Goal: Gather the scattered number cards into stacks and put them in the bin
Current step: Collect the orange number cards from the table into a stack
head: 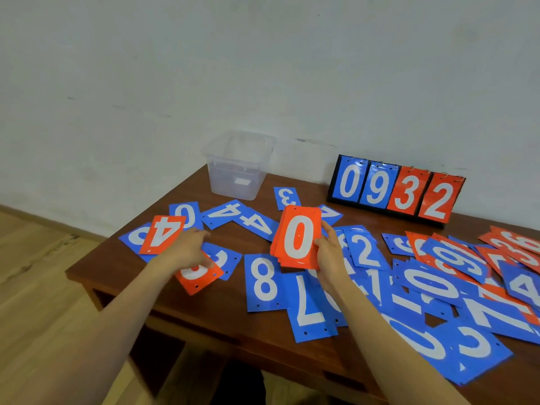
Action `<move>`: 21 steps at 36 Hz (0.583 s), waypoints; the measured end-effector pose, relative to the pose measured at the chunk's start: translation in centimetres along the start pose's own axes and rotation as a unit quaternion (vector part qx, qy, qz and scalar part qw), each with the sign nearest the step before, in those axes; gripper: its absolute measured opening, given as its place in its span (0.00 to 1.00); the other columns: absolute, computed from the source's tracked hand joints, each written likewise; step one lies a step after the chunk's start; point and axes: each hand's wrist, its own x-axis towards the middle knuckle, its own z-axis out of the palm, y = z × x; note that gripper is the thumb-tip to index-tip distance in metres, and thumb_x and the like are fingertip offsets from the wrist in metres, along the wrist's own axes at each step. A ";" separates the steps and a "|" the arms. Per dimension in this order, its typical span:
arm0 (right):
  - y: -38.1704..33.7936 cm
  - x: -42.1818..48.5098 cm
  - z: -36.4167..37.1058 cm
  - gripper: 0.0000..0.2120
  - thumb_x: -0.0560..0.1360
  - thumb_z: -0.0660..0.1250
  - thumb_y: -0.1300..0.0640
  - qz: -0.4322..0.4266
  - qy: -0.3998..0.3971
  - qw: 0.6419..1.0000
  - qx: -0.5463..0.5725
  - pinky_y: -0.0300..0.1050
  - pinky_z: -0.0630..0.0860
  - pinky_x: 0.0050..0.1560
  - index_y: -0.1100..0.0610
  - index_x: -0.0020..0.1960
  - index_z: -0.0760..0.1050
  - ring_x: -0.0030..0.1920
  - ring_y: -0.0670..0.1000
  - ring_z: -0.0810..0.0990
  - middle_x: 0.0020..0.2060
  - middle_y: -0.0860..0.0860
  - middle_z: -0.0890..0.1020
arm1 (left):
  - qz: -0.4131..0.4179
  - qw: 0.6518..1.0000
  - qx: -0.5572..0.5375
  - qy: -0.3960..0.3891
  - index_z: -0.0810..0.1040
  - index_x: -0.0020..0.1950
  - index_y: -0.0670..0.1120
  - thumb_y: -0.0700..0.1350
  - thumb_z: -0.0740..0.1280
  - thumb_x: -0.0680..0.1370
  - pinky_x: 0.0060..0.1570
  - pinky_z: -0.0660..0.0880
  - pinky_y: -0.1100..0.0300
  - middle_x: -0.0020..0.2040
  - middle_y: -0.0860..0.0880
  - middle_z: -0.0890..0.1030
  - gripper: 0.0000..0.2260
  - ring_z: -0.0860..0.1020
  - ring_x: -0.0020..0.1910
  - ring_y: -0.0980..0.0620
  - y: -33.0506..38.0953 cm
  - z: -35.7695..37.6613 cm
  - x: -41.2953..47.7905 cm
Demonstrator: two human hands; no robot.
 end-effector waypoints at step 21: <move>2.3 1.0 3.1 0.19 0.81 0.55 0.60 0.026 -0.038 0.998 -0.043 0.56 0.80 0.51 0.48 0.71 0.63 0.56 0.56 0.79 0.61 0.53 0.75 | 0.082 0.966 0.185 -0.162 0.71 0.56 0.58 0.59 0.73 0.68 0.71 0.50 0.44 0.76 0.51 0.58 0.20 0.50 0.76 0.45 -1.7 -1.3 2.1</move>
